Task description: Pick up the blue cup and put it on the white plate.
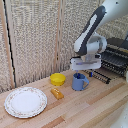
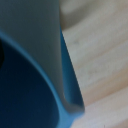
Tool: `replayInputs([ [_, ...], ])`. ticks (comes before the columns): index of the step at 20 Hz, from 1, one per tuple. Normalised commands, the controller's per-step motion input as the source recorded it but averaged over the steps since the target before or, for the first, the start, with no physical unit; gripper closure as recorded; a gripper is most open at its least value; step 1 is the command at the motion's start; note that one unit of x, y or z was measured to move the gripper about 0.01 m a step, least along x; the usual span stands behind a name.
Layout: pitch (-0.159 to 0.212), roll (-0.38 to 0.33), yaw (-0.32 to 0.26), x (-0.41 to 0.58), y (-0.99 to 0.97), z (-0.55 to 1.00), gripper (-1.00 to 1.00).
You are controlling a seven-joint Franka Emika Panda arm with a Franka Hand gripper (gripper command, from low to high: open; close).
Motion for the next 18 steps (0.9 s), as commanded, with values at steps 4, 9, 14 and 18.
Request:
replayInputs([
  [4,-0.014,-0.047,0.150,0.000,0.00,-0.17,1.00],
  [9,-0.007,-0.030,0.088,-0.076,0.00,-0.17,1.00],
  [14,-0.099,-0.004,0.015,-0.174,0.00,-0.03,1.00],
  [18,-0.155,0.004,-0.005,-0.251,0.00,0.26,1.00],
])
